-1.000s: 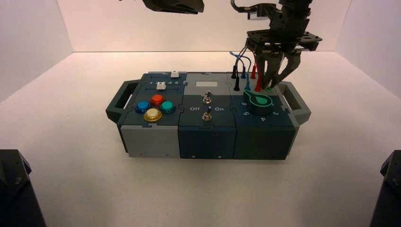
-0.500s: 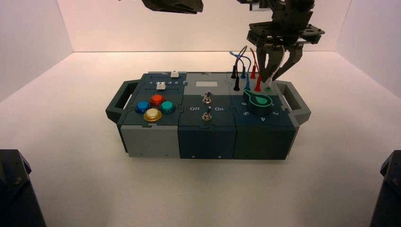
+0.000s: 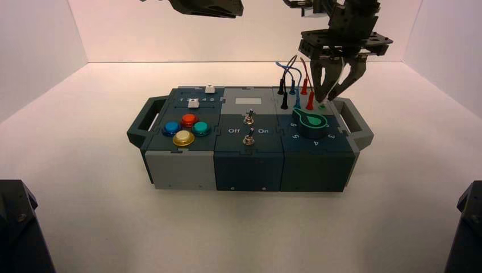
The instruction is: Insert the white wire.
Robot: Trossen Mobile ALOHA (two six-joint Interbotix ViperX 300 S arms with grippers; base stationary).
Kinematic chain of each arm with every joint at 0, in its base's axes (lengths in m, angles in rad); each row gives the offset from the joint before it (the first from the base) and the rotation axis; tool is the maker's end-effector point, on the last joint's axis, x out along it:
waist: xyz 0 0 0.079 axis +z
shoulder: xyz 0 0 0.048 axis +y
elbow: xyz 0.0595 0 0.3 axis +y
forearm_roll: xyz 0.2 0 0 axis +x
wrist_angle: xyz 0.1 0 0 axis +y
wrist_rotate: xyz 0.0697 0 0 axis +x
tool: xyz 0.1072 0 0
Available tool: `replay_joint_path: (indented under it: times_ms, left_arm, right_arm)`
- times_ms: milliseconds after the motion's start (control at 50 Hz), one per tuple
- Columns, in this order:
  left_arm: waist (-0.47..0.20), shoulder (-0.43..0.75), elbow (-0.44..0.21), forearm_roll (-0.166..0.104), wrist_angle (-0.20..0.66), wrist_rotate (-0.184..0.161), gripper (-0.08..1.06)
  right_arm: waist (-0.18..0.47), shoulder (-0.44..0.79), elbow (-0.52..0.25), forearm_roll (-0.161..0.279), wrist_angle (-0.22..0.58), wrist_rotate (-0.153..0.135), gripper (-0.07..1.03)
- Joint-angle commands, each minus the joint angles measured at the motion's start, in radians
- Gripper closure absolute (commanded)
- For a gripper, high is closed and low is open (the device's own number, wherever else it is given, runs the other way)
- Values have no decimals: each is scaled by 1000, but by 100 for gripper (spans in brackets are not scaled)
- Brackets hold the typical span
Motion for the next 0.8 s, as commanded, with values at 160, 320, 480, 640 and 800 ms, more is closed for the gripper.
replay_joint_path:
  times_ms: [160, 320, 480, 640, 800]
  left_arm:
    - [3, -20, -26, 3, -5, 3, 85]
    - [5, -20, -25, 3, -3, 3, 85]
    - [8, -20, -25, 3, -5, 3, 85]
    - [12, -20, -25, 3, -3, 3, 85]
    - [14, -20, -25, 3, -5, 3, 85]
  right_arm:
    - [0, -38, -8, 6, 6, 5, 65]
    - [0, -40, -5, 8, 8, 6, 71]
    - [2, -40, -5, 8, 9, 5, 76]
    - [2, -37, -2, 8, 6, 5, 92]
    - [2, -32, 0, 6, -9, 3, 99]
